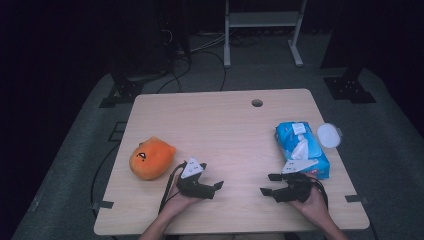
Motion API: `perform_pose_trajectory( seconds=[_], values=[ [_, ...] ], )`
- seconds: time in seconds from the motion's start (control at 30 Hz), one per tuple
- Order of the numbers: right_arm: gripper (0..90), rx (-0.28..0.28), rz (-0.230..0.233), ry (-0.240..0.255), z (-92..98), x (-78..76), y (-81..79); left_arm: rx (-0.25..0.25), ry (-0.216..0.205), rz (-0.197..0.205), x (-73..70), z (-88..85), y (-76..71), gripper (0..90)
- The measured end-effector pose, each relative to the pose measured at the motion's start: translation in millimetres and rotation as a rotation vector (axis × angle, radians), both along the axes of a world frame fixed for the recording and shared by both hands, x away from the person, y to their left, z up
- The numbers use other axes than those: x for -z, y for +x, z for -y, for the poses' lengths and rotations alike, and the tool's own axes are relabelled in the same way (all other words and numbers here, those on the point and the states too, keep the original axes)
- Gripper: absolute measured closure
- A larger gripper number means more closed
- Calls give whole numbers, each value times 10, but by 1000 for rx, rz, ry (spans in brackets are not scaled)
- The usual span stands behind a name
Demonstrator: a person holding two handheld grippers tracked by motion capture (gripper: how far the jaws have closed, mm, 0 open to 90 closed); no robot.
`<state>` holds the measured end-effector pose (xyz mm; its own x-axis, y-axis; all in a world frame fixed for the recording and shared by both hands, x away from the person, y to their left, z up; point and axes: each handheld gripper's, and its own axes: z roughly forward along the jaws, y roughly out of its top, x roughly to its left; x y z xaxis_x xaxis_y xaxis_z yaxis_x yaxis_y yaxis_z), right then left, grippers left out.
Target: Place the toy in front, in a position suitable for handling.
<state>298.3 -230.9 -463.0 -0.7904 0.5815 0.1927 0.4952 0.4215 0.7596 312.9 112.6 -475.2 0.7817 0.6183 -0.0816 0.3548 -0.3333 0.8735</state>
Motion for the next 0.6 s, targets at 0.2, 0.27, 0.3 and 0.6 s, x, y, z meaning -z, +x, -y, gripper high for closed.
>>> perform_pose_trajectory(
  seconds=[0.2,0.27,0.3,0.6],
  values=[
    [325,4,-13,13,11,15,33,6,-10,7,-41,-10,0,89],
    [325,4,-13,18,3,11,40,1,-17,21,-93,-39,-10,90],
    [325,4,-13,18,3,11,40,1,-17,21,-93,-39,-10,90],
    [325,6,-6,24,-29,-9,42,-45,-62,94,-428,-241,-18,93]
  ],
)
